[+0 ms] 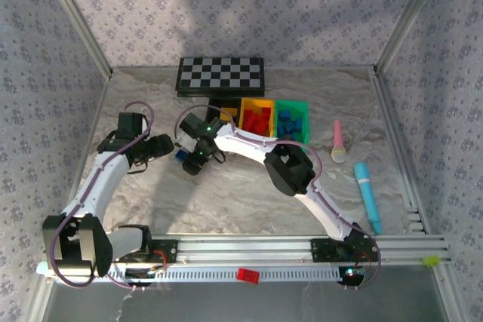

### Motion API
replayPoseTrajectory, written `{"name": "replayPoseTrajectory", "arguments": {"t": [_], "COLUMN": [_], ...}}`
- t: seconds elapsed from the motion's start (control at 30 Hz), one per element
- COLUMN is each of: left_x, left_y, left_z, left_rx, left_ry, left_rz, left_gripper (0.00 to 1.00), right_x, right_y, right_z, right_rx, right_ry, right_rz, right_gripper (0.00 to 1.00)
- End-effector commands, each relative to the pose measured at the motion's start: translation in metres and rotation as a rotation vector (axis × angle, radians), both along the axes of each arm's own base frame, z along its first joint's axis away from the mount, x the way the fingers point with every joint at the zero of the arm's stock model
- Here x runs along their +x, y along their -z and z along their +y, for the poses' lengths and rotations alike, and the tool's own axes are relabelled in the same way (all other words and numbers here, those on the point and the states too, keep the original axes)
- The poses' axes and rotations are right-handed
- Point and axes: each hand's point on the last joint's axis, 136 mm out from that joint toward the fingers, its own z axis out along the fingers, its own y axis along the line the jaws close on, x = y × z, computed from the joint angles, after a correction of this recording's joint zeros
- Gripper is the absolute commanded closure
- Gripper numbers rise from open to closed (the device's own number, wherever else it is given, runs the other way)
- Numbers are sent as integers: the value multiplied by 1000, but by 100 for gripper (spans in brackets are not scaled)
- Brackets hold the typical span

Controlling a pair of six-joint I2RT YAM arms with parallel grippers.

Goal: Sort the legos into containers by color
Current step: Pick up the lego from the center of the table.

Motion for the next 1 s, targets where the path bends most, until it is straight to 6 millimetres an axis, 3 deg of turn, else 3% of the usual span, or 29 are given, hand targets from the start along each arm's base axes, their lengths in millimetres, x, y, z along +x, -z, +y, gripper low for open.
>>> {"name": "replayPoseTrajectory", "arguments": {"t": [0.0, 0.2, 0.4, 0.53, 0.7, 0.87, 0.97], "left_x": [-2, -2, -3, -3, -2, -3, -2], "left_y": [-1, 0, -1, 0, 1, 5, 13], "left_z": [-3, -5, -6, -6, -5, -8, -15], "left_rx": [-27, -34, -38, -41, -39, -54, -80], "left_ry": [6, 9, 12, 14, 9, 13, 24], "left_rz": [-4, -3, -5, -1, -4, 3, 14], "left_gripper": [23, 23, 23, 23, 23, 23, 23], "right_x": [-7, -5, -11, -14, -7, 34, 74], "right_y": [15, 19, 12, -6, -48, -101, -118], "right_z": [-6, -10, -10, -12, -21, -41, -64], "right_rx": [-48, -79, -69, -30, 49, 158, 167], "right_ry": [-9, 18, 22, 35, 80, 242, 411], "right_rz": [26, -19, -47, -60, -85, -163, -232], "right_gripper": [29, 53, 67, 71, 72, 70, 67]}}
